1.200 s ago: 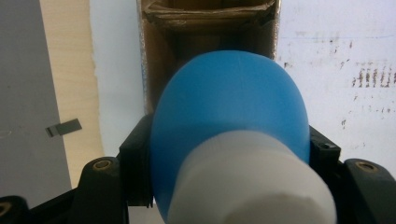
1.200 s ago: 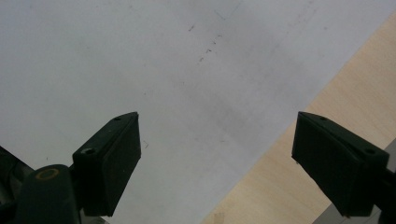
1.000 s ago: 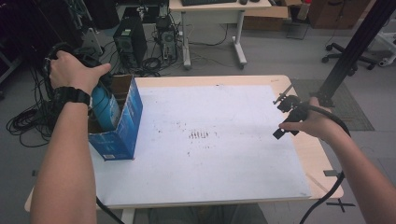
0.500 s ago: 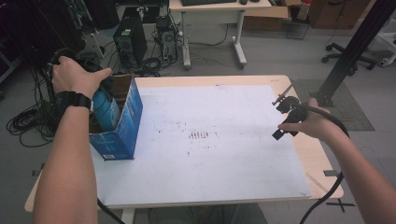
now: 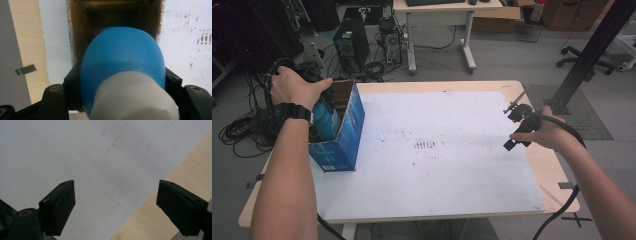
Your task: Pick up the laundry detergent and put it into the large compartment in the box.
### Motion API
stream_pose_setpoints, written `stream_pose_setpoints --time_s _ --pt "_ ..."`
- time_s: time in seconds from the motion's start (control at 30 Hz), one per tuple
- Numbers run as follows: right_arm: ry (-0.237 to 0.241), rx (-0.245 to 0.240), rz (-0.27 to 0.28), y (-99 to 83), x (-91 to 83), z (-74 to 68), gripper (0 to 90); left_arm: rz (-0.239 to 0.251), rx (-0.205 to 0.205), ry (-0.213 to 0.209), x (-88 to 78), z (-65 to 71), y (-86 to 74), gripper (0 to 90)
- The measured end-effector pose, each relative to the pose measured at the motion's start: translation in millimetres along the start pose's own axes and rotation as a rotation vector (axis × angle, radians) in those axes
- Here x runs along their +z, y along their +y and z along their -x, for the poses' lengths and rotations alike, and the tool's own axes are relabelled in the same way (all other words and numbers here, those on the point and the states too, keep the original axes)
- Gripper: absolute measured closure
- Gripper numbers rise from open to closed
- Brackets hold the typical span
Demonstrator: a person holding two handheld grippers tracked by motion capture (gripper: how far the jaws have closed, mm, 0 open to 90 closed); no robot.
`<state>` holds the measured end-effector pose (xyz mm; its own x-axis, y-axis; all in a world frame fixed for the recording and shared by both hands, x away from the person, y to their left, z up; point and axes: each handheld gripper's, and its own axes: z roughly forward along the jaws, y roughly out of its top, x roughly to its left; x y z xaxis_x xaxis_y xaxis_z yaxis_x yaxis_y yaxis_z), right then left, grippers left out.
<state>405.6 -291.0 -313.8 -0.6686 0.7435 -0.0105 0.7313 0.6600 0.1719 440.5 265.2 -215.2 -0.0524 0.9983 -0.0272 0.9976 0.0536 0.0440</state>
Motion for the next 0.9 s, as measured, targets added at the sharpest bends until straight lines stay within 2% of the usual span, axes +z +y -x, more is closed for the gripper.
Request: stream_pose_setpoints --time_s 0.9 --pt "0.002 -0.002 -0.009 0.1 4.7 -1.1 15.7 -0.018 0.003 0.003 22.7 -2.2 1.0 37.2"
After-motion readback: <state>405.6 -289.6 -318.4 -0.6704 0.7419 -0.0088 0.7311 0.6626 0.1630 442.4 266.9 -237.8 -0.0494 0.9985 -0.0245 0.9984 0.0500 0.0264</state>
